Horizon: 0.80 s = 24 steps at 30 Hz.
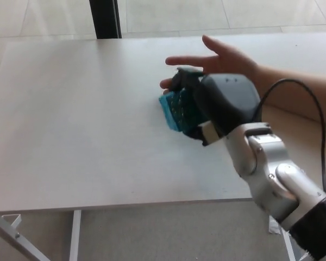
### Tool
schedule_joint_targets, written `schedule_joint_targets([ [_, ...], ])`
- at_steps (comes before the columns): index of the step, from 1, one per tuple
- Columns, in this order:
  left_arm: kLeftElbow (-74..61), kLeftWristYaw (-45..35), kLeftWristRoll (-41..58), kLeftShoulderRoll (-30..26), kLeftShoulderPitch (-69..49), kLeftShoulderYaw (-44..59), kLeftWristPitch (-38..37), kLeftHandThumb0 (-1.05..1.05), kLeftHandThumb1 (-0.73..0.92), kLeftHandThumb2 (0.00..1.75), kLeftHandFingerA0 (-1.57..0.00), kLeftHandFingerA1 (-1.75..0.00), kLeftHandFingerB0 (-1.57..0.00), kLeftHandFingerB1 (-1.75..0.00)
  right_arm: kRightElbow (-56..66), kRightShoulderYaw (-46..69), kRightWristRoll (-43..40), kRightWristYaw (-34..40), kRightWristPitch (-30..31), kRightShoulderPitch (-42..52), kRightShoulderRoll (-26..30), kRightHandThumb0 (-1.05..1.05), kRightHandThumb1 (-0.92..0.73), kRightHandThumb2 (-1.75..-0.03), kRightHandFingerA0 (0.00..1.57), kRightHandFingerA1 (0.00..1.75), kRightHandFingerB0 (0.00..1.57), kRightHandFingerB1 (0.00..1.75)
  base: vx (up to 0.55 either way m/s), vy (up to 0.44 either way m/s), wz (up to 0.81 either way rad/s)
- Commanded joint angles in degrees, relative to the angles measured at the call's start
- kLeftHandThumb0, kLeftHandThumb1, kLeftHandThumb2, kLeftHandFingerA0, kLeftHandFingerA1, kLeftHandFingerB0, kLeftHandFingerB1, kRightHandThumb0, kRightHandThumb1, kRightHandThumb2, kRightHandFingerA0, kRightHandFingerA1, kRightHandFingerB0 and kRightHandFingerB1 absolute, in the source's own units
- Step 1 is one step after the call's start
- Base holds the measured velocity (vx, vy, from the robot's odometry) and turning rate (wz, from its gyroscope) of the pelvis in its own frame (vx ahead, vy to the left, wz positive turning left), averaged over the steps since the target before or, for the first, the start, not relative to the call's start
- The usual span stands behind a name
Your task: The robot uses its right hand to pick up a cube kept in the middle of the desk infront of it and hands it to a person
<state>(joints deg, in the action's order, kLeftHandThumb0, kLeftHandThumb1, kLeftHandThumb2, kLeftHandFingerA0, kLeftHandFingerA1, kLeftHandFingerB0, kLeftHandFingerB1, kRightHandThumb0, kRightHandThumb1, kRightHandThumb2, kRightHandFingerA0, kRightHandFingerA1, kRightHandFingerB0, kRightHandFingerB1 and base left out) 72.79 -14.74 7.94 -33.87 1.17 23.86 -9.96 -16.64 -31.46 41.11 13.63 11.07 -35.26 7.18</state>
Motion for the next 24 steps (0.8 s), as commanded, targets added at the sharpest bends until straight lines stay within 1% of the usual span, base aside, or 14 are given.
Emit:
schedule_joint_targets([
  [1, 0.11, -0.28, 0.63, -1.38, -0.78, 0.47, -1.33, -0.83, 0.78, 0.63, -0.70, -0.55, -0.47, -0.45, -2.97, 6.12, -0.74, 8.04, -7.37, -6.39, 1.34, -0.17, -0.42, -1.03, 0.95, 1.39, 0.97, 0.92, 0.00, 0.000, 0.00],
  [5, 0.50, -0.26, 0.67, -1.28, -0.19, 0.69, -0.97, -0.81, 0.77, 0.63, -0.73, -0.54, -0.48, -0.45, -7.21, 8.35, -0.33, 8.08, -7.69, -8.99, 2.31, -0.25, -0.52, -0.78, 0.87, 1.48, 0.94, 0.84, 0.00, 0.000, 0.00],
  [7, 0.68, -0.45, 1.12, -1.27, 0.19, 1.13, -0.09, -0.82, 0.76, 0.63, -0.73, -0.53, -0.49, -0.44, -9.13, 8.90, -0.12, 8.18, -8.08, -10.05, 2.52, -0.25, -0.52, -0.77, 0.88, 1.44, 0.95, 0.82, 0.00, 0.000, 0.00],
  [8, 0.40, -0.52, 0.41, -1.35, -0.10, 0.49, -0.99, -0.83, 0.78, 0.64, -0.71, -0.54, -0.49, -0.46, -12.02, 8.83, 0.26, 9.54, -9.46, -11.39, 3.13, -0.25, -0.53, -0.79, 0.84, 1.52, 0.93, 0.91, 0.00, 0.000, 0.00],
  [10, 0.43, 0.14, 0.47, -1.33, 0.24, 0.51, -0.10, -0.82, 0.78, 0.63, -0.72, -0.54, -0.51, -0.45, -14.71, 8.67, 0.58, 11.16, -10.98, -12.48, 3.29, -0.23, -0.51, -0.80, 0.84, 1.57, 0.94, 0.92, 0.00, 0.000, 0.00],
  [12, 0.28, 0.42, -0.06, -1.03, -0.19, -0.09, -0.45, -0.82, 0.79, 0.64, -0.73, -0.54, -0.49, -0.45, -17.06, 8.29, 1.20, 11.52, -11.08, -13.49, 3.72, -0.30, -0.53, -0.61, 0.83, 1.62, 0.94, 0.73, 0.00, 0.000, 0.00],
  [13, 0.25, 0.35, 0.04, -1.04, -0.24, -0.06, -0.56, -0.82, 0.79, 0.64, -0.73, -0.55, -0.50, -0.46, -19.19, 8.12, 1.36, 12.02, -11.54, -14.54, 3.80, -0.40, -0.46, -0.66, 0.90, 1.51, 0.98, 0.75, 0.00, 0.000, 0.00],
  [15, 0.30, 0.24, 0.16, -0.98, -0.10, -0.10, -0.34, -0.82, 0.79, 0.64, -0.70, -0.53, -0.49, -0.45, -21.28, 7.68, 2.11, 12.94, -11.82, -15.74, 4.14, -0.42, -0.46, -0.66, 0.88, 1.52, 0.98, 0.72, 0.00, 0.000, 0.00],
  [16, 0.21, 0.30, -0.07, -0.98, -0.31, -0.31, -1.02, -0.82, 0.79, 0.64, -0.69, -0.53, -0.47, -0.44, -23.40, 7.43, 2.18, 12.97, -12.15, -16.97, 4.20, -0.45, -0.50, -0.64, 0.83, 1.57, 0.96, 0.67, 0.00, 0.000, 0.00],
  [18, 0.23, -0.18, 0.51, -0.97, -0.33, 0.11, -1.10, -0.84, 0.79, 0.63, -0.68, -0.53, -0.48, -0.45, -26.14, 7.11, 1.88, 11.88, -12.18, -18.93, 3.75, -0.45, -0.50, -0.65, 0.83, 1.55, 0.97, 0.69, 0.00, 0.000, 0.00],
  [19, 0.14, -0.15, 0.80, -0.89, -0.29, 0.35, -0.88, -0.82, 0.79, 0.63, -0.70, -0.54, -0.50, -0.46, -27.31, 7.05, 1.62, 11.99, -12.73, -19.51, 3.59, -0.37, -0.55, -0.56, 0.83, 1.65, 0.94, 0.65, 0.00, 0.000, 0.00],
  [20, 0.08, -0.13, 0.86, -0.87, -0.28, 0.41, -0.80, -0.81, 0.62, 1.04, -0.62, -0.63, -0.43, -0.57, -28.24, 6.86, 1.63, 12.19, -13.12, -19.97, 3.47, -0.37, -0.56, -0.61, 0.81, 1.64, 0.94, 0.71, 0.00, 0.000, 0.00],
  [21, 0.07, -0.13, 0.83, -0.87, -0.27, 0.40, -0.71, -0.82, 0.78, 0.64, -0.70, -0.55, -0.50, -0.46, -29.22, 6.41, 1.99, 12.58, -13.42, -20.48, 3.35, -0.37, -0.56, -0.60, 0.83, 1.66, 0.94, 0.72, 0.00, 0.000, 0.00],
  [24, 0.55, -0.20, 1.06, -0.44, 0.24, 0.65, -0.51, -0.83, 0.78, 0.64, -0.71, -0.54, -0.49, -0.45, -32.16, 4.50, 3.76, 14.36, -13.69, -21.92, 2.95, -0.43, -0.55, -0.56, 0.87, 1.64, 0.94, 0.67, 0.00, 0.000, 0.00],
])
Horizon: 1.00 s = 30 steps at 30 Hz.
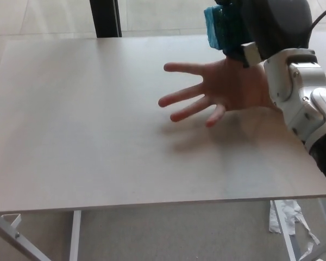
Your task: The robot uses its right hand to pick up a cube kept in the middle of the desk infront of it and hands it to a person
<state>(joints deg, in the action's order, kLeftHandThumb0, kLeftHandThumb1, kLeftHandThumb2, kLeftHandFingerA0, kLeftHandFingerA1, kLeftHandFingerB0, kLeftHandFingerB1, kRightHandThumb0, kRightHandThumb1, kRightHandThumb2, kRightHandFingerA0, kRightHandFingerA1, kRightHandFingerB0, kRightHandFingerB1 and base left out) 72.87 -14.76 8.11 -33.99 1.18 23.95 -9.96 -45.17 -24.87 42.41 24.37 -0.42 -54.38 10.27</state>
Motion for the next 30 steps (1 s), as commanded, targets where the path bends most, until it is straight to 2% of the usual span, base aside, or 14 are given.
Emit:
schedule_joint_targets([
  [1, 0.47, -0.20, 0.88, -0.32, 0.23, 0.57, -0.50, -0.83, 0.78, 0.64, -0.71, -0.54, -0.49, -0.45, -3.91, -2.20, 2.37, 3.79, -2.31, -2.94, -0.14, -0.43, -0.55, -0.56, 0.87, 1.64, 0.94, 0.67, 0.00, 0.000, 0.00],
  [6, 0.34, -0.53, 1.15, 0.21, 0.36, 0.78, -0.63, -0.82, 0.77, 0.63, -0.72, -0.55, -0.50, -0.45, -7.00, -3.72, 1.58, 0.77, -1.42, -3.08, -1.35, -0.40, -0.50, -0.59, 0.93, 1.67, 0.92, 0.61, 0.00, 0.000, 0.00],
  [7, 0.16, -0.49, 0.90, 0.29, 0.14, 0.55, -0.81, -0.80, 0.63, 1.05, -0.62, -0.63, -0.40, -0.56, -8.28, -4.49, 1.80, 0.90, -1.74, -2.45, -1.79, -0.37, -0.53, -0.59, 0.89, 1.69, 0.92, 0.61, 0.00, 0.000, 0.00],
  [8, -0.02, -0.51, 0.48, 0.34, -0.14, 0.15, -1.32, -0.80, 0.63, 1.05, -0.62, -0.63, -0.40, -0.56, -9.04, -5.03, 1.79, -0.10, -1.71, -1.99, -2.06, -0.37, -0.53, -0.59, 0.89, 1.69, 0.92, 0.61, 0.00, 0.000, 0.00],
  [9, -0.06, -0.54, 0.55, 0.42, -0.18, 0.21, -1.37, -0.82, 0.79, 0.64, -0.71, -0.56, -0.49, -0.46, -9.33, -5.43, 1.84, -0.99, -1.32, -1.80, -2.11, -0.38, -0.58, -0.57, 0.86, 1.66, 0.90, 0.61, 0.00, 0.000, 0.00],
  [15, -0.10, -0.50, 0.86, -0.12, 0.36, 0.53, -0.80, -0.84, 0.79, 0.63, -0.68, -0.52, -0.46, -0.44, -6.72, -8.62, 2.31, -4.09, -4.92, 1.63, 0.64, -0.36, -0.55, -0.61, 0.87, 1.64, 0.91, 0.64, 0.00, 0.000, 0.00],
  [16, 0.03, -0.48, 0.87, -0.16, 0.49, 0.56, -0.53, -0.79, 0.61, 1.04, -0.62, -0.62, -0.41, -0.55, -5.99, -8.97, 2.49, -4.10, -5.50, 2.15, 1.23, -0.36, -0.61, -0.58, 0.87, 1.61, 0.91, 0.67, 0.00, 0.000, 0.00],
  [17, 0.14, -0.32, 0.83, -0.31, 0.92, 0.56, -0.30, -0.81, 0.79, 0.63, -0.70, -0.53, -0.48, -0.45, -4.90, -9.43, 2.83, -4.44, -5.83, 2.76, 2.12, -0.37, -0.56, -0.61, 0.86, 1.64, 0.91, 0.66, 0.00, 0.000, 0.00],
  [24, -0.26, -0.76, 0.44, -0.69, -0.06, 0.18, -1.32, -0.80, 0.81, 0.64, -0.68, -0.54, -0.47, -0.44, 5.32, -11.20, 4.86, -15.10, -1.59, 7.68, 8.27, -0.34, -0.58, -0.57, 0.86, 1.60, 0.89, 0.60, 0.00, 0.000, 0.00],
  [25, -0.26, -0.79, 0.41, -0.73, -0.07, 0.13, -1.21, -0.77, 0.63, 1.04, -0.62, -0.64, -0.42, -0.57, 5.81, -11.78, 5.77, -15.21, -1.39, 7.94, 8.97, -0.35, -0.59, -0.57, 0.88, 1.62, 0.90, 0.62, 0.00, 0.000, 0.00],
  [26, -0.13, -0.71, 0.43, -0.71, -0.04, 0.18, -1.09, -0.81, 0.81, 0.64, -0.70, -0.55, -0.47, -0.45, 7.01, -12.11, 6.28, -16.29, -0.65, 8.52, 9.71, -0.35, -0.58, -0.57, 0.89, 1.62, 0.89, 0.63, 0.00, 0.000, 0.00],
  [27, 0.15, -0.68, 0.65, -0.62, -0.01, 0.41, -0.94, -0.80, 0.63, 1.05, -0.62, -0.63, -0.38, -0.55, 8.80, -12.27, 6.46, -19.20, 0.93, 9.11, 10.32, -0.34, -0.58, -0.57, 0.85, 1.57, 0.86, 0.58, 0.00, 0.000, 0.00],
  [29, 0.37, -0.82, 0.91, -0.46, -0.03, 0.68, -0.86, -0.80, 0.63, 1.05, -0.62, -0.63, -0.38, -0.55, 10.76, -12.43, 6.61, -22.44, 2.67, 9.51, 10.76, -0.34, -0.58, -0.57, 0.85, 1.57, 0.86, 0.58, 0.00, 0.000, 0.00],
  [30, 0.25, -0.64, 0.86, -0.34, -0.20, 0.63, -0.82, -0.83, 0.80, 0.64, -0.69, -0.53, -0.47, -0.44, 13.03, -13.57, 7.87, -29.31, 5.96, 9.01, 11.42, -0.31, -0.58, -0.59, 0.68, 1.30, 0.66, 0.42, 0.00, 0.000, 0.00],
])
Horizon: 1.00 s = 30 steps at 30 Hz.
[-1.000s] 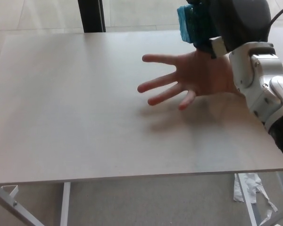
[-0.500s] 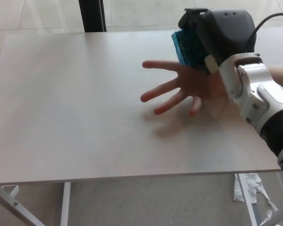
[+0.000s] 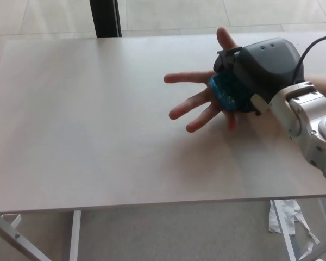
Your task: The robot uses its right hand to pick up a cube kept in the middle of the desk infront of it and hands it to a person
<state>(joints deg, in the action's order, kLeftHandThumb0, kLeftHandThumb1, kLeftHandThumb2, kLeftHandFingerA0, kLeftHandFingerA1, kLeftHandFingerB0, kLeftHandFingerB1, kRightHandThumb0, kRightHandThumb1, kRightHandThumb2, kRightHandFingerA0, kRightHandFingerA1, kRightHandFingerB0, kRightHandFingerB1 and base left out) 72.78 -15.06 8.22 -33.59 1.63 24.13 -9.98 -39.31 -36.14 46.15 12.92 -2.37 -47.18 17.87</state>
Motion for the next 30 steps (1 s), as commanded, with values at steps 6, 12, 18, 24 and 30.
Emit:
schedule_joint_targets([
  [6, 0.51, -0.02, 1.33, -0.45, -0.97, 1.07, -0.22, -0.82, 0.78, 0.64, -0.70, -0.53, -0.48, -0.44, 9.90, -3.59, 6.22, -22.54, 12.20, 2.12, 3.52, -0.89, -0.50, -0.93, 0.00, 0.10, 0.00, 0.13, 0.00, 0.000, 0.00],
  [12, 0.64, 0.44, 0.83, -0.52, -1.04, 0.76, -0.74, -0.80, 0.61, 1.03, -0.63, -0.61, -0.44, -0.56, 12.08, -3.36, 6.86, -22.52, 12.05, 2.01, 3.59, -1.04, -0.42, -0.82, 0.00, 0.00, 0.00, 0.00, 0.00, 0.000, 0.00],
  [18, 0.41, -0.28, 1.17, -0.55, -1.31, 0.99, -0.70, -0.83, 0.78, 0.63, -0.69, -0.52, -0.50, -0.45, 19.40, -0.54, 4.42, -28.44, 12.79, 1.64, 5.42, -0.99, -0.58, -1.01, 0.00, 0.11, 0.00, 0.01, 0.00, 0.000, 0.00],
  [24, 0.82, 0.02, 1.27, -0.64, -1.21, 1.25, -0.43, -0.85, 0.77, 0.63, -0.72, -0.54, -0.51, -0.45, 36.07, 9.06, -2.58, -38.42, 14.98, 4.05, 12.51, -0.93, -0.54, -0.96, 0.00, 0.12, 0.00, 0.05, 0.00, 0.000, 0.00],
  [30, 0.78, 0.00, 1.24, -0.91, -1.76, 1.26, -0.23, -0.82, 0.79, 0.64, -0.69, -0.52, -0.48, -0.44, 55.06, 27.81, -9.42, -36.68, 13.40, 15.56, 21.04, -0.94, -0.52, -0.92, 0.00, 0.12, 0.00, 0.05, 0.00, 0.000, 0.00],
])
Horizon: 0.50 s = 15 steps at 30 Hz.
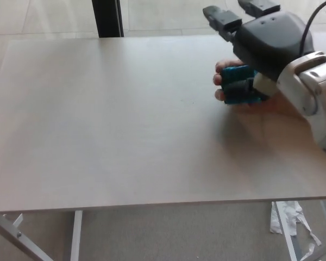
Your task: The robot uses its right hand to pick up a cube kept in the middle of the desk infront of it and hands it to a person
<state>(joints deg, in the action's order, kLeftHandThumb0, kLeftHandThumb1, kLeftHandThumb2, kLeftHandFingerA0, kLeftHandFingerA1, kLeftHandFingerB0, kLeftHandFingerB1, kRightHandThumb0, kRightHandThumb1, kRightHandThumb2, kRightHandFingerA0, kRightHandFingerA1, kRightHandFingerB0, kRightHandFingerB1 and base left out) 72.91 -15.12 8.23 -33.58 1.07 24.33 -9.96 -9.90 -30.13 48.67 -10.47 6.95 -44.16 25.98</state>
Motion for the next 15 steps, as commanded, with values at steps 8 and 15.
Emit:
schedule_joint_targets([
  [8, 0.82, 0.31, 1.64, -1.36, -1.62, 1.55, 0.30, -0.84, 0.78, 0.63, -0.70, -0.51, -0.50, -0.44, 42.82, 59.71, -25.53, -12.26, -1.81, 33.03, 10.10, -0.61, -0.56, -0.58, 0.20, 0.39, 0.22, 0.28, 0.00, 0.000, 0.00],
  [15, 1.25, 0.05, 2.31, -1.20, -1.99, 2.23, 0.86, -0.83, 0.76, 0.63, -0.73, -0.52, -0.49, -0.43, 38.03, 87.38, -34.41, -3.34, -9.37, 50.62, 0.41, -0.63, -0.55, -0.58, 0.76, 0.48, 0.60, 0.38, 0.00, 0.000, 0.00],
])
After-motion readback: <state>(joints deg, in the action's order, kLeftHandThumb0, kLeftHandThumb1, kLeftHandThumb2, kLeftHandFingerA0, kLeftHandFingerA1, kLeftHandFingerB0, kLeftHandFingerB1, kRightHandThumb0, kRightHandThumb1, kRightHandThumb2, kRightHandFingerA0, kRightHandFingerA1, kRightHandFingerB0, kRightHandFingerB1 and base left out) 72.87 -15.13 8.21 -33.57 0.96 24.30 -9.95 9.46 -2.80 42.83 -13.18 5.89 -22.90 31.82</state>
